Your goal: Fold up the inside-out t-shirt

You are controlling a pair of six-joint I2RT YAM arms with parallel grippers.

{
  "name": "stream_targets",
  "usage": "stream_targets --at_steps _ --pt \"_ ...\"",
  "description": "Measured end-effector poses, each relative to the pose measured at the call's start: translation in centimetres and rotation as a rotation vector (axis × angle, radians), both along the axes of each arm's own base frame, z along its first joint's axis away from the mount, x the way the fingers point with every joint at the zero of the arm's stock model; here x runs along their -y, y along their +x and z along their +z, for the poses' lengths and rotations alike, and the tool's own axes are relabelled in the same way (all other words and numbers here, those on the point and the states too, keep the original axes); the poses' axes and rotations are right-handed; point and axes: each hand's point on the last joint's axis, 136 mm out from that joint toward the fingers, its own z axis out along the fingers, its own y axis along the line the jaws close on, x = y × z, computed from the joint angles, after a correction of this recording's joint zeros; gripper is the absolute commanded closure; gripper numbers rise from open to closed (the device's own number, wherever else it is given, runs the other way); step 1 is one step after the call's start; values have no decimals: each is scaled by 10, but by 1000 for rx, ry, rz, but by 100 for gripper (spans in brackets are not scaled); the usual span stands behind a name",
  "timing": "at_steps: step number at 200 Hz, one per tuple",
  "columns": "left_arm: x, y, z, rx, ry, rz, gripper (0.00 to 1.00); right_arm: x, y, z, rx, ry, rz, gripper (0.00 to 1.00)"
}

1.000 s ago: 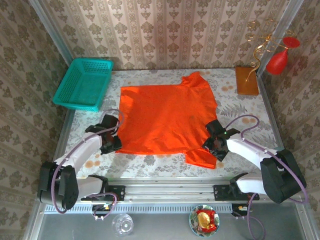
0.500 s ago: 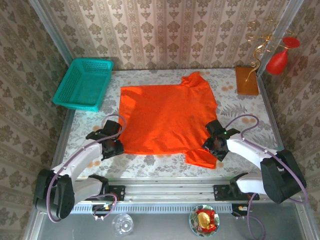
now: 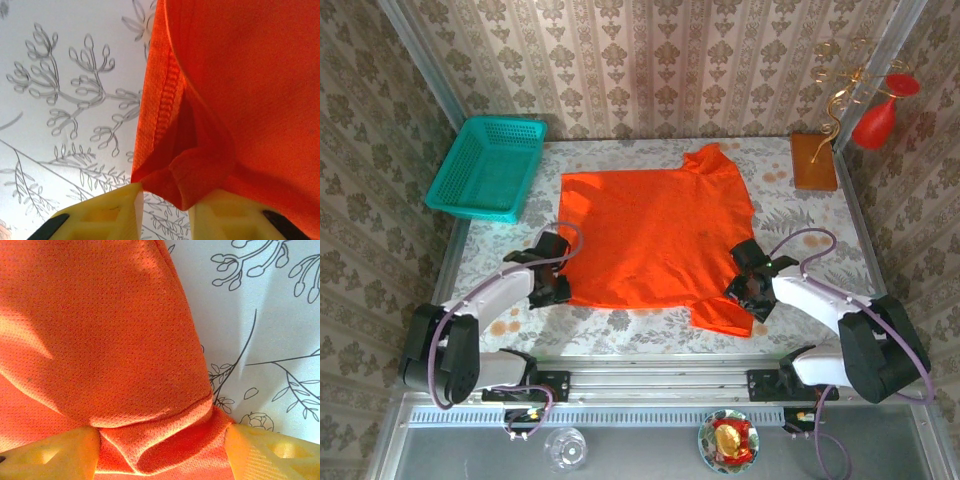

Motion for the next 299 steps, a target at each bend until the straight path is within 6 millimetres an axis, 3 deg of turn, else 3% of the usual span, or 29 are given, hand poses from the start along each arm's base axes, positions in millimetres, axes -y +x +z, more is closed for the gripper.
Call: stream_targets --at_steps 33,83,144,190,241,299 --pt "1 8 2 14 10 -18 70 0 0 0 -7 -4 4 31" --pt "0 14 2 16 31 -44 60 0 0 -1 -14 -8 18 32" --pt "-11 19 -4 -12 73 -22 66 0 0 0 -13 -9 21 31" --pt "-2 27 -3 17 24 -53 65 0 -1 -1 -19 -10 22 32" --pt "7 29 -2 17 -53 -68 79 0 -1 -2 -21 -11 22 32" --pt "-1 14 14 72 -104 38 99 0 -1 -2 -21 -11 22 32"
